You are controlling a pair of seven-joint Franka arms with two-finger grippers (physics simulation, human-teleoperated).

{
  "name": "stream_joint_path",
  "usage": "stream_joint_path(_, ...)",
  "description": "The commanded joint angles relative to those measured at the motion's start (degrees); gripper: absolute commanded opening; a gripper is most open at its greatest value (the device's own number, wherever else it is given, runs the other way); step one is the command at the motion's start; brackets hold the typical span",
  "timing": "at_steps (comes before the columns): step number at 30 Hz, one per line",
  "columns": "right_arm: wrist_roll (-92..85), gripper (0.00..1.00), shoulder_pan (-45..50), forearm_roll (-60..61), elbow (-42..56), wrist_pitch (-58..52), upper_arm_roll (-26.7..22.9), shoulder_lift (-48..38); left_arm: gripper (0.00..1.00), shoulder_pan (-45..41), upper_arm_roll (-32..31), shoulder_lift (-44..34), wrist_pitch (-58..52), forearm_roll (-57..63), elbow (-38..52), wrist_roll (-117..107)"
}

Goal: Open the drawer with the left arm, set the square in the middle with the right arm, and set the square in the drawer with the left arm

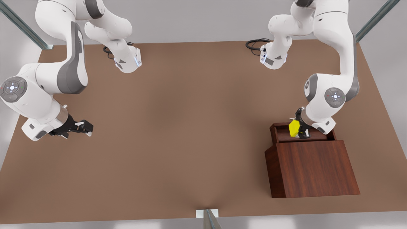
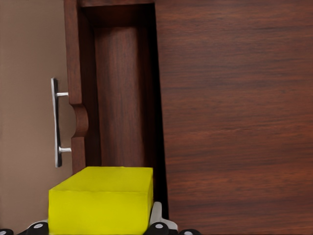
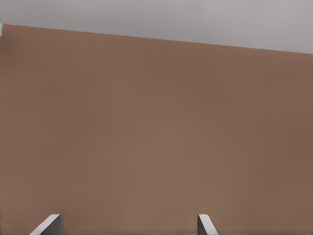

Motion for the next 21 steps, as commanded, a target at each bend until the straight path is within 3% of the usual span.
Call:
stream_joint_path(1,0.0,1.0,0.0,0.07,0.07,0.0,0.0,-0.01,0.65,0.13,0.0,0.0,0.22,0.45,-0.57,-0.01)
stream_joint_path(20,0.0,1.0,0.0,0.16,0.07,0.0,0.0,0.08,0.66,6.2,0.0,2.55,1.36,4.31,-2.33,1.48)
stream_joint_path(21,0.0,1.0,0.0,0.16,0.07,0.0,0.0,0.08,0.86,6.29,0.0,2.46,1.27,4.58,-2.24,1.57)
